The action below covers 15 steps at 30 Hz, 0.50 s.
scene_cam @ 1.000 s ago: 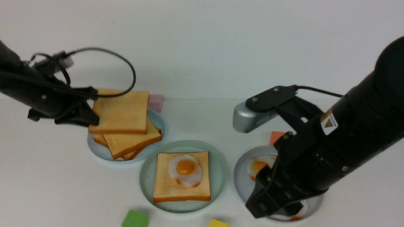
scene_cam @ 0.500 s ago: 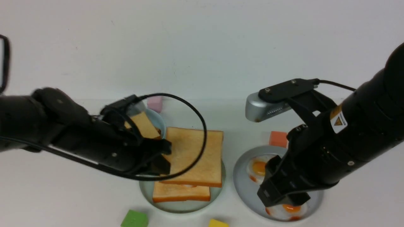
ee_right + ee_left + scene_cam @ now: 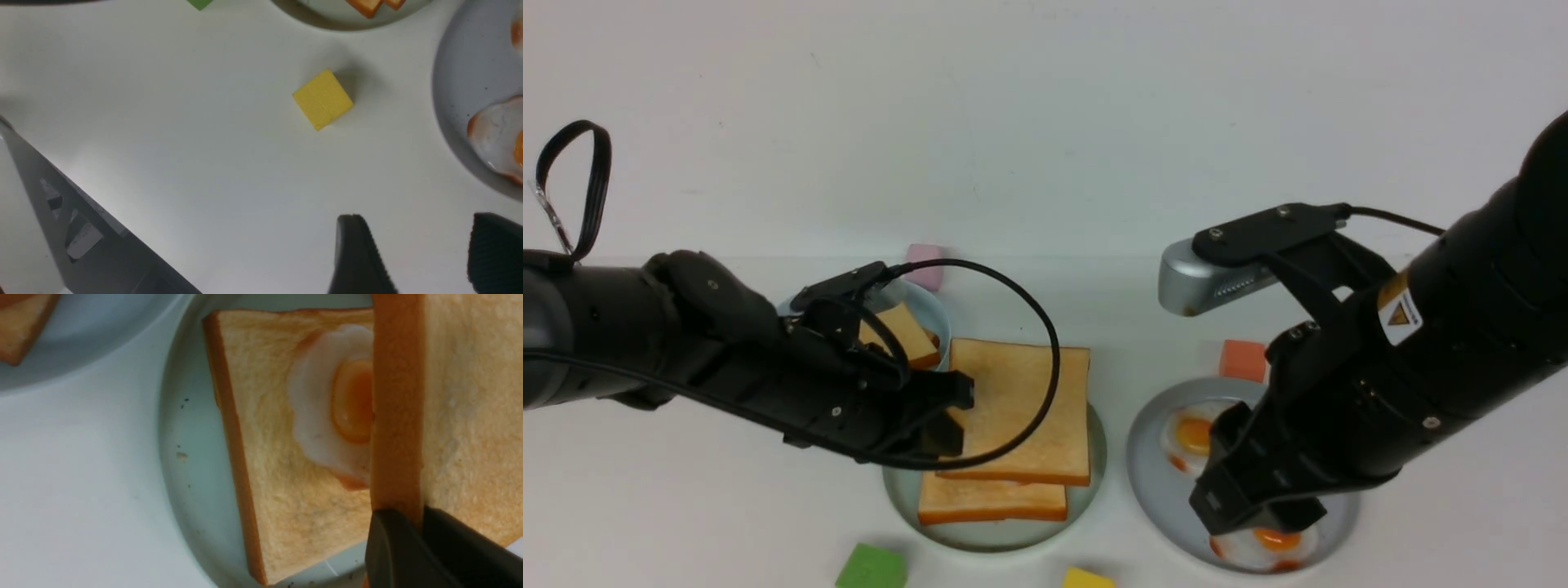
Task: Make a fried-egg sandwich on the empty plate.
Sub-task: Use the left arm to place a slice of bread on the fried egg in the middle
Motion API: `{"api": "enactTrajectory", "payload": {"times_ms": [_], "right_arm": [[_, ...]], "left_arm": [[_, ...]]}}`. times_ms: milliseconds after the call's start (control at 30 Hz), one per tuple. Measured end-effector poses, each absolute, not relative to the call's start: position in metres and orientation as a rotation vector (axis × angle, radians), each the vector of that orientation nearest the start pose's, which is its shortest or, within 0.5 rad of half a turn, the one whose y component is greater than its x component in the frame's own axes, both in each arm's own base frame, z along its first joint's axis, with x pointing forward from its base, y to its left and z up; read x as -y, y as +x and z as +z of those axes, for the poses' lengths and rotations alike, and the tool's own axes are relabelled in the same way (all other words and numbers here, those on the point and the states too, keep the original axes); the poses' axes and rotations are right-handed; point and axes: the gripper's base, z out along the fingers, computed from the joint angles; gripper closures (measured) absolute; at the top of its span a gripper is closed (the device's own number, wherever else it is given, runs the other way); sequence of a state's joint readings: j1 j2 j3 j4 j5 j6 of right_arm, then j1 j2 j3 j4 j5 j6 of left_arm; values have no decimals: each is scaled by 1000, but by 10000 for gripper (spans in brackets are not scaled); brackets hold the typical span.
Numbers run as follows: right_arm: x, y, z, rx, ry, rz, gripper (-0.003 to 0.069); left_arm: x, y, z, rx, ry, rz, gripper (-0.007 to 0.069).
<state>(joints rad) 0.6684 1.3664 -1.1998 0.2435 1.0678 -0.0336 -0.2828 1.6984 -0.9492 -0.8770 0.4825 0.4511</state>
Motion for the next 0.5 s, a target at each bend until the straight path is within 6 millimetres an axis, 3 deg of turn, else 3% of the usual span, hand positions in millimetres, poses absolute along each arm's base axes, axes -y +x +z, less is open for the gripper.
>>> {"api": "enactTrajectory", "payload": {"times_ms": [500], "right_arm": [[-182, 200, 329, -2634, -857, 502, 271]], "left_arm": [[122, 313, 181, -2634, 60, -646, 568]]}}
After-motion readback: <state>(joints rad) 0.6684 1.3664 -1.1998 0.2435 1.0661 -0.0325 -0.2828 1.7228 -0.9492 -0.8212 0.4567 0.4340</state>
